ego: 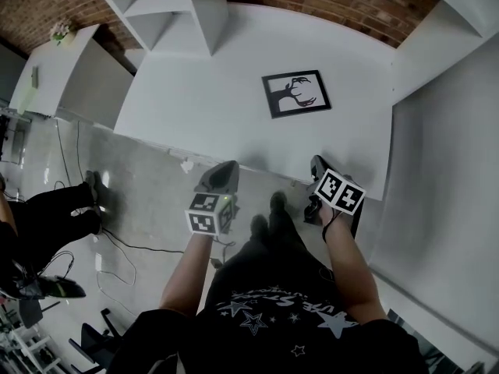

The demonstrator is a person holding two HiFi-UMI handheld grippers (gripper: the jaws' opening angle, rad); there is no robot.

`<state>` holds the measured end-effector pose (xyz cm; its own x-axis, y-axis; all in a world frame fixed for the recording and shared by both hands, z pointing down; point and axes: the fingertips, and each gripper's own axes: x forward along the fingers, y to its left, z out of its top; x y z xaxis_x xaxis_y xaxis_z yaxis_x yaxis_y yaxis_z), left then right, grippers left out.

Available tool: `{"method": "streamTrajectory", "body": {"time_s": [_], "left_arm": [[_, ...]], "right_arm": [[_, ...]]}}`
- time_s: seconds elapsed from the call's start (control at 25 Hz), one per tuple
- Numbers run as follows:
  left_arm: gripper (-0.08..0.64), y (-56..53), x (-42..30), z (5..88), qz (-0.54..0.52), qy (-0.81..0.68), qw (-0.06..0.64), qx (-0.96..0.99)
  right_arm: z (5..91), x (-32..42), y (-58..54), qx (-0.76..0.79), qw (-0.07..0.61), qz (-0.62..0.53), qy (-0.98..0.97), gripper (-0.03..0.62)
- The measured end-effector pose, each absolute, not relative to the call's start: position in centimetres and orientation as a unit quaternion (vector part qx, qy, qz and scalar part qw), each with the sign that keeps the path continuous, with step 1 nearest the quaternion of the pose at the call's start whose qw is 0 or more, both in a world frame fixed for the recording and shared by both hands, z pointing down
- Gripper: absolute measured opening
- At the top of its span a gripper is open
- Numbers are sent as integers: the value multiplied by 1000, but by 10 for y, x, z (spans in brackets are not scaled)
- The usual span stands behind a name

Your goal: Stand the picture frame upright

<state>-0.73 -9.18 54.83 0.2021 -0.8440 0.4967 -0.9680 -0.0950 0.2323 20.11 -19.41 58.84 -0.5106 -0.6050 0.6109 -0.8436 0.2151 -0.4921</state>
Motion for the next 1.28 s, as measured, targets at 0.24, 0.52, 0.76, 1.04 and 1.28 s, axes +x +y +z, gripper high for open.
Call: {"method": "streamTrajectory", "body": {"time_s": [0.24,0.52,0.76,1.04,1.28], "left_arm": [[18,-109,-14,545,128,-629,263,720],[18,-140,-28,540,132,-646,262,705],[18,-166,-25,538,135,-648,256,705],[18,-184,-27,539,133,-657,256,696],[18,-189,-39,539,134,-654,262,697]], "right_arm": [[591,173,-222,450,140,430,-770,17],[599,156,-251,433,140,462,-761,17],[606,145,-273,419,137,483,-757,17],[610,123,-279,386,133,505,-761,17],[615,113,-288,392,123,533,-740,17]]}}
